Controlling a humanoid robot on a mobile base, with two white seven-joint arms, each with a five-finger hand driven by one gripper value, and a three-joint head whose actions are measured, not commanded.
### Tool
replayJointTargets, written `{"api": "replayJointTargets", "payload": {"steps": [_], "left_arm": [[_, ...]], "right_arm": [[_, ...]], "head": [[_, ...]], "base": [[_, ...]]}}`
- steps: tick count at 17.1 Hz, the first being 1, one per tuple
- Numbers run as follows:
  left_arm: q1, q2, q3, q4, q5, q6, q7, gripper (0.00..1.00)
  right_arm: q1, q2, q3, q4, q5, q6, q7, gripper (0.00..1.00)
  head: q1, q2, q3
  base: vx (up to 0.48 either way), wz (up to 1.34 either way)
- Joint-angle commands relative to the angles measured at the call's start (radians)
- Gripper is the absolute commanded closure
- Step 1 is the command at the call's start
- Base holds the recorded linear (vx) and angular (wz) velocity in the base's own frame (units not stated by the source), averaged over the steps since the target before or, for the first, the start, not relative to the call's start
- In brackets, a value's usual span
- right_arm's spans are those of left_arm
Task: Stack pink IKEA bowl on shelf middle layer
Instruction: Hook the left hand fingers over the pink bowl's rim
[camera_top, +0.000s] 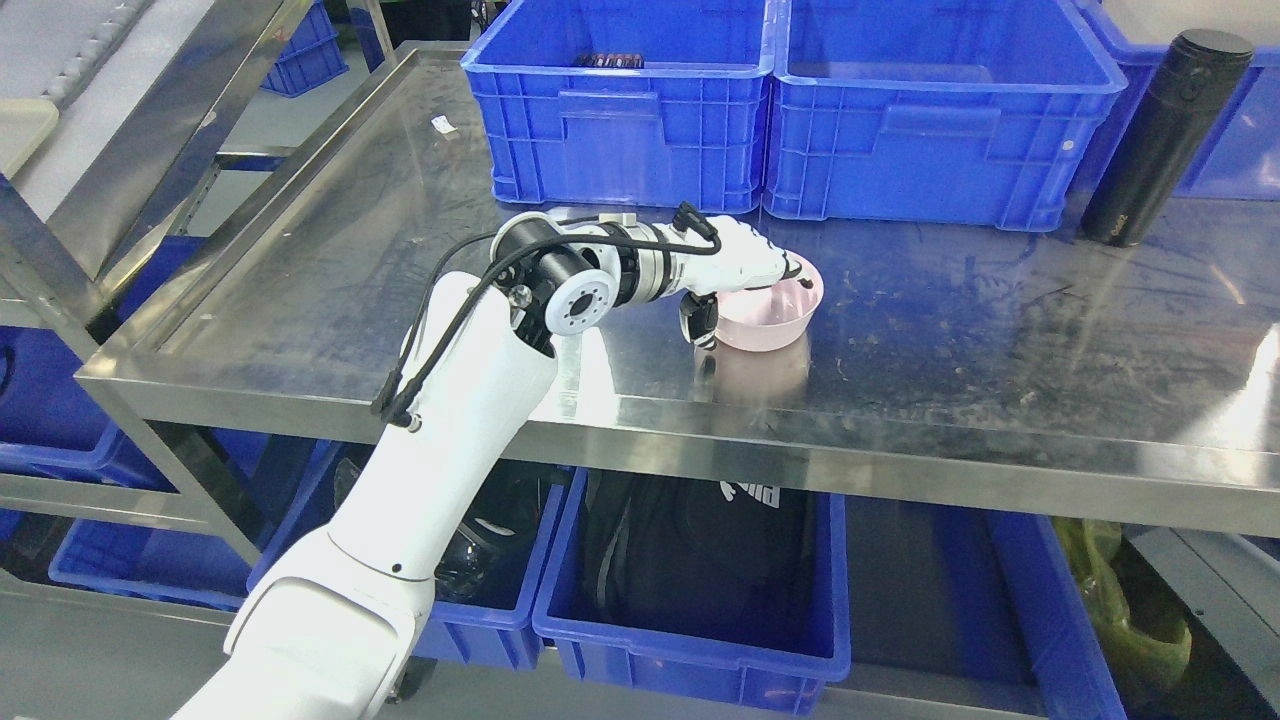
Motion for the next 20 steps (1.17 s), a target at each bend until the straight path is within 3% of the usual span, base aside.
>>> {"api": "replayJointTargets", "payload": {"steps": [1, 3, 9, 12, 14, 17, 20], "left_arm": [[-0.027, -0.007, -0.043, 0.135, -0.005, -0.004, -0.001, 0.21], [-0.034, -0.007, -0.060, 0.159, 0.000, -0.007, 0.000, 0.26], [-0.042, -0.007, -0.044, 0.208, 0.009, -0.102, 0.002, 0.57], [-0.042, -0.007, 0.006, 0.205, 0.061, -0.159, 0.006, 0.90], [-0.047, -0.007, 0.058, 0.184, 0.067, -0.190, 0.011, 0.95], [-0.063, -0.007, 0.158, 0.109, 0.069, -0.213, 0.022, 0.95], [-0.064, -0.007, 0.242, 0.098, 0.153, -0.335, 0.019, 0.99]], "right_arm": [[0.000, -0.017, 0.005, -0.017, -0.001, 0.000, 0.000, 0.00], [0.000, -0.017, 0.003, -0.017, 0.001, 0.000, 0.000, 0.00], [0.000, -0.017, 0.005, -0.017, -0.001, 0.000, 0.000, 0.00], [0.000, -0.017, 0.005, -0.017, 0.001, 0.000, 0.000, 0.00], [0.000, -0.017, 0.005, -0.017, -0.001, 0.000, 0.000, 0.00], [0.000, -0.017, 0.005, -0.017, -0.001, 0.000, 0.000, 0.00], [0.000, -0.017, 0.005, -0.017, 0.001, 0.000, 0.000, 0.00]], "head": [[0.0000, 0.000, 0.000], [0.0000, 0.000, 0.000], [0.0000, 0.000, 0.000], [0.0000, 0.000, 0.000], [0.0000, 0.000, 0.000], [0.0000, 0.000, 0.000], [0.0000, 0.000, 0.000]], "base": [[0.000, 0.00], [0.000, 0.00], [0.000, 0.00], [-0.001, 0.01], [-0.004, 0.02], [0.001, 0.01], [0.000, -0.01]]}}
